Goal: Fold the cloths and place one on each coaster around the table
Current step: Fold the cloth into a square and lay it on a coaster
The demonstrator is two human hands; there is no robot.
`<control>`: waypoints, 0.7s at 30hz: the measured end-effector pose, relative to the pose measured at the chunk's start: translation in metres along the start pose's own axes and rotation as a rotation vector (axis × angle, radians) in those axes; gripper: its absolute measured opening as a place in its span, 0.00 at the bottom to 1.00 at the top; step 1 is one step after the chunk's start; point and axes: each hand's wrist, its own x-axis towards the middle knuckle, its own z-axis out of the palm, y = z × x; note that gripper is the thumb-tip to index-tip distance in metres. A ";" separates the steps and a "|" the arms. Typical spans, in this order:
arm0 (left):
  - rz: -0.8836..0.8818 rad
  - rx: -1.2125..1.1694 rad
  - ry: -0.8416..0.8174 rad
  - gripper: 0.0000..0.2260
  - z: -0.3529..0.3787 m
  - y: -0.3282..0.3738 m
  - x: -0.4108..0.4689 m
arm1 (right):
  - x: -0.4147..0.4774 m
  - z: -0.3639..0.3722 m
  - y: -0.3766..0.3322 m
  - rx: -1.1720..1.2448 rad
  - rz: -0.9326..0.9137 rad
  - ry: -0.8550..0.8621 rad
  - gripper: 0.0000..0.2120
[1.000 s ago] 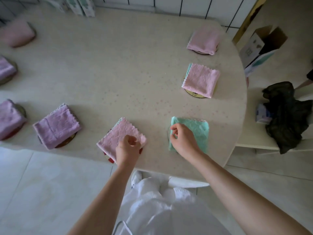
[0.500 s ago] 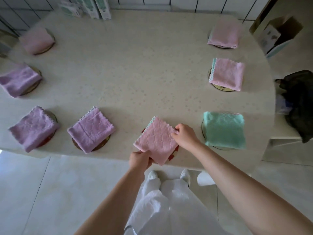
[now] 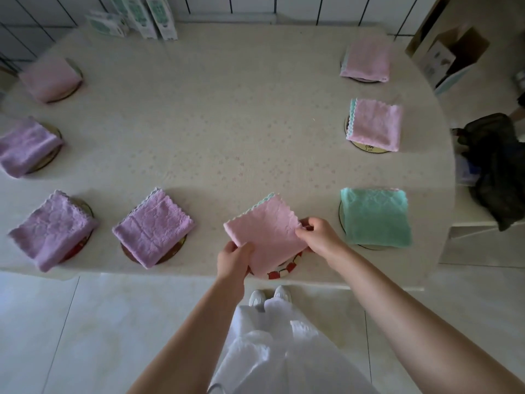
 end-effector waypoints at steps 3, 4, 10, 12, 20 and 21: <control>0.055 0.074 -0.042 0.10 -0.002 0.014 0.005 | -0.009 0.003 0.012 0.070 0.056 0.021 0.09; 0.085 0.138 -0.035 0.11 -0.002 0.017 0.009 | -0.011 0.004 0.016 0.091 0.076 0.017 0.10; 0.193 0.470 0.004 0.16 -0.003 0.019 0.021 | -0.021 0.015 0.036 0.021 0.090 0.021 0.10; 0.218 0.525 0.029 0.16 -0.005 0.016 0.023 | -0.022 0.016 0.037 -0.032 0.073 0.024 0.09; 0.262 0.633 0.186 0.09 -0.010 0.006 0.023 | -0.017 0.014 0.036 -0.319 0.005 0.014 0.11; 0.261 0.632 0.190 0.09 -0.013 0.006 0.023 | -0.014 0.011 0.033 -0.368 -0.026 0.034 0.10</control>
